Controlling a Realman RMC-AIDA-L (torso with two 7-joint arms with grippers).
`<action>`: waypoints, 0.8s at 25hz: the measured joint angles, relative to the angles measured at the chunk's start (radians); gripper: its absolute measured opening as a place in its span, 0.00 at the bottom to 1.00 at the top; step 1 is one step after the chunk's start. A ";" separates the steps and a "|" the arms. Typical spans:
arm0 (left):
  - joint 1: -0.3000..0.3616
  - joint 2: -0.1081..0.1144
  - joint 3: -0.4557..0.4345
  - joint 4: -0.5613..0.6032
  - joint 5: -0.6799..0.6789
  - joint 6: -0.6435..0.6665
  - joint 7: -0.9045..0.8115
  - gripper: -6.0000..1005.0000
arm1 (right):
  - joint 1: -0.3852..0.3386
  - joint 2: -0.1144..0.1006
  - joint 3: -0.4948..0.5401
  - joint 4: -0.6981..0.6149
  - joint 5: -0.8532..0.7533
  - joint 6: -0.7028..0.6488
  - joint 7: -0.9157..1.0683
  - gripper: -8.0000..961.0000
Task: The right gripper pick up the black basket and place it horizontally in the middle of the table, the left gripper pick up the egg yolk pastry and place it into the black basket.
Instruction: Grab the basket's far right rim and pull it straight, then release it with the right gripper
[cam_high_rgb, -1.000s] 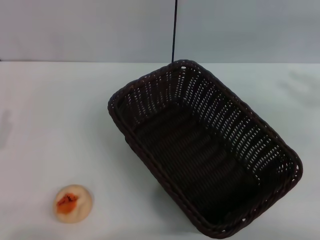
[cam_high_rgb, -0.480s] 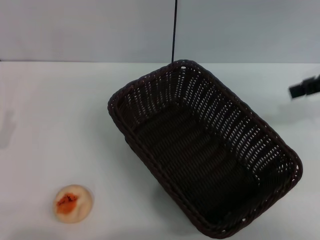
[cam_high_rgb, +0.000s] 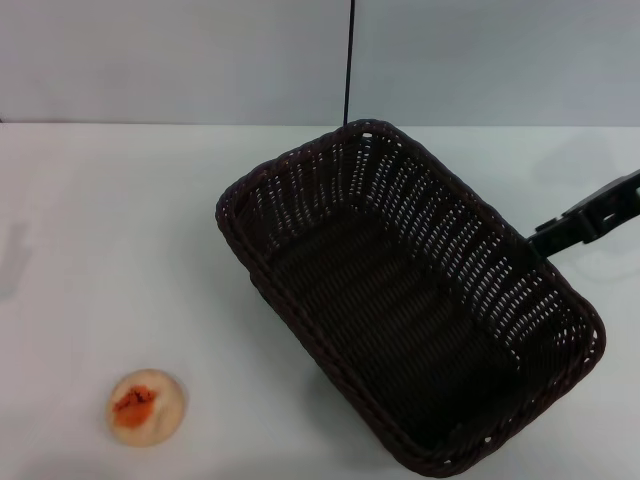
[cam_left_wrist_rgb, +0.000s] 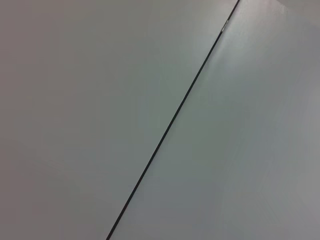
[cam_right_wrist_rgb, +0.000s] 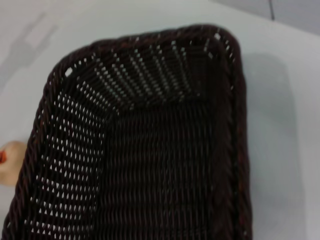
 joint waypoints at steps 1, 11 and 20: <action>-0.001 0.000 0.000 0.000 0.000 -0.001 0.000 0.81 | 0.006 0.002 -0.021 0.034 0.000 0.020 0.000 0.73; -0.002 0.000 0.000 0.000 0.000 -0.002 0.000 0.81 | 0.014 0.010 -0.112 0.112 -0.002 0.091 -0.010 0.55; -0.005 0.000 0.000 0.000 0.000 -0.004 0.000 0.81 | 0.009 0.010 -0.113 0.114 -0.002 0.095 -0.018 0.27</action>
